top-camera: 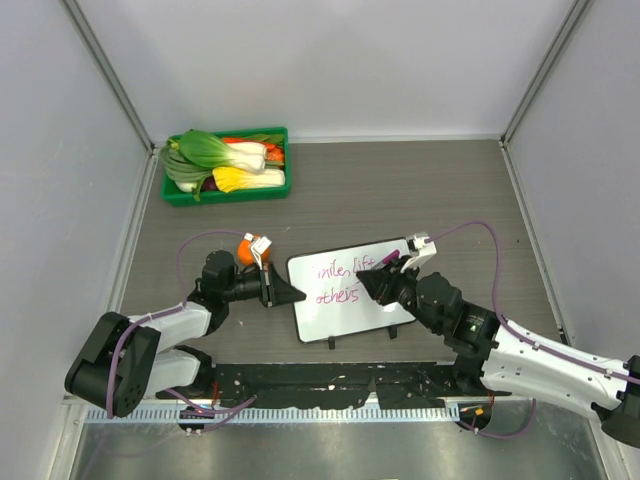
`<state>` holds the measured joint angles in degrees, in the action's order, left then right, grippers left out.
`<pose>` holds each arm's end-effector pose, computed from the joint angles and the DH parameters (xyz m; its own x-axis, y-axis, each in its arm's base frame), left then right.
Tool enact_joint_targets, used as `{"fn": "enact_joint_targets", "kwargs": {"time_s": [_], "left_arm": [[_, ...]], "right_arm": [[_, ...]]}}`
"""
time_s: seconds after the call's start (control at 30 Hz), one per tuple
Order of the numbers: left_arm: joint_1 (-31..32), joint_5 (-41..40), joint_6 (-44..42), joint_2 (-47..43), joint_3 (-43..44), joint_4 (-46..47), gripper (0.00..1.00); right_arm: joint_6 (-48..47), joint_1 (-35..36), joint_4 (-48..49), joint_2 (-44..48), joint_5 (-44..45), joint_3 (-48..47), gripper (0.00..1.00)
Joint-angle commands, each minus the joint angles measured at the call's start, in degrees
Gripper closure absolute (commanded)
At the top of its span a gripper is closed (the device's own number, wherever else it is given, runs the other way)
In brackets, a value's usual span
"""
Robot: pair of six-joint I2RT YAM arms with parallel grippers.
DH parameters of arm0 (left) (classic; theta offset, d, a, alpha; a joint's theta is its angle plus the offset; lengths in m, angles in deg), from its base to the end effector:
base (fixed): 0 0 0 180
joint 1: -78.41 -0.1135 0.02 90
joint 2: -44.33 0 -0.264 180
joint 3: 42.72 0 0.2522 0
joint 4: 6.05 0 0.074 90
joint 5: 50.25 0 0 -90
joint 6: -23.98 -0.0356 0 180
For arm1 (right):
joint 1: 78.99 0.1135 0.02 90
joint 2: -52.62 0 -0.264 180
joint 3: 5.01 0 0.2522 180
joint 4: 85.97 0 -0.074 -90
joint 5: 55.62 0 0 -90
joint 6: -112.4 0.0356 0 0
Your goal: Write a sentence on the whiteboard
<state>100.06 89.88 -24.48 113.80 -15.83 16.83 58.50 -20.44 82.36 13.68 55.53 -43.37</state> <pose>0.1798 -0.1008 0.1575 -0.8367 -0.1252 -0.5331 0.4719 0.3289 -0.8180 0.1005 0.1397 0.2541 -0.4498 0.3177 -0.8347 -0.4290 0.7429 0.5139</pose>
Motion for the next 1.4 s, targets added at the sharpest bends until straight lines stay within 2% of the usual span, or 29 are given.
{"fn": "enact_joint_targets", "kwargs": {"time_s": [0.0,0.67,1.23,1.37], "left_arm": [[-0.29,-7.06,-4.62,0.05,-0.73,-2.63,1.00],[-0.29,-6.97,-4.63,0.40,-0.56,-2.54,1.00],[-0.29,-7.33,-4.54,0.49,-0.56,-2.54,1.00],[-0.29,-6.89,-4.54,1.01,-0.29,-2.37,1.00]], "right_arm": [[-1.21,-1.67,2.92,-0.35,-2.77,-2.65,0.99],[-1.73,-4.84,1.70,-1.58,-5.68,-3.08,0.99],[-1.21,-5.19,-1.74,3.52,-4.01,0.16,0.99],[-1.47,-5.37,-5.77,4.66,-3.48,0.17,0.99]]}}
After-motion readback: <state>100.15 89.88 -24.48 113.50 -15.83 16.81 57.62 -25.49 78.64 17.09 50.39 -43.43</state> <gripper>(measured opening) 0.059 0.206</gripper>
